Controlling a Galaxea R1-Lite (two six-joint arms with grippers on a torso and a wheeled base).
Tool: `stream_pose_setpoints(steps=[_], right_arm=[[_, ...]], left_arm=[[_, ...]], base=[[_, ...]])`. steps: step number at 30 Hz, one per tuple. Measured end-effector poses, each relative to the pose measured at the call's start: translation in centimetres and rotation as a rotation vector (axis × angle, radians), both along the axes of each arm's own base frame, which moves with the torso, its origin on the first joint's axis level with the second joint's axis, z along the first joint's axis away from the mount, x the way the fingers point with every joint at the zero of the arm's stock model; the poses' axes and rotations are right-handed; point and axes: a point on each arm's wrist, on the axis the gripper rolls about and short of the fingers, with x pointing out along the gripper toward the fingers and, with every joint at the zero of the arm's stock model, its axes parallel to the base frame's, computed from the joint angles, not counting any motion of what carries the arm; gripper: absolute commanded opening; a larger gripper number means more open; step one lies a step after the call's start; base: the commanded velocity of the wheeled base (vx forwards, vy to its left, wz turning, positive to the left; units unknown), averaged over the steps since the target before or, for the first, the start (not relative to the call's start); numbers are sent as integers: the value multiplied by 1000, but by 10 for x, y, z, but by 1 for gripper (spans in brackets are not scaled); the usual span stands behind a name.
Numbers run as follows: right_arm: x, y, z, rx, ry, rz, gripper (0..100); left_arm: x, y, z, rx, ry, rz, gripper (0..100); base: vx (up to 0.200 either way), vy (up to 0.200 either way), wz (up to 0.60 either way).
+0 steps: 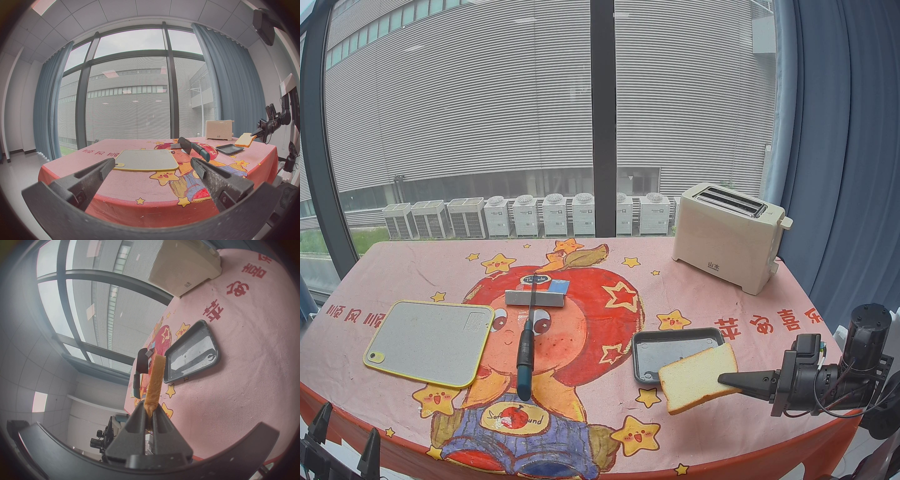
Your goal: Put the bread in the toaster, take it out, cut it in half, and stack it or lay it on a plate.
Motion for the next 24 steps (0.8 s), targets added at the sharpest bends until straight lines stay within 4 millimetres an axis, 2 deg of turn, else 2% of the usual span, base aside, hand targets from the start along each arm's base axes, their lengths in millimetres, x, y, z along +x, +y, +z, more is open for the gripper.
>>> stream_pose_setpoints(steps=[24], right_arm=[[-7,-3,3,-32,-72,24,0]], left_arm=[[0,0,0,0,0,-1,100]], base=[[0,0,0]])
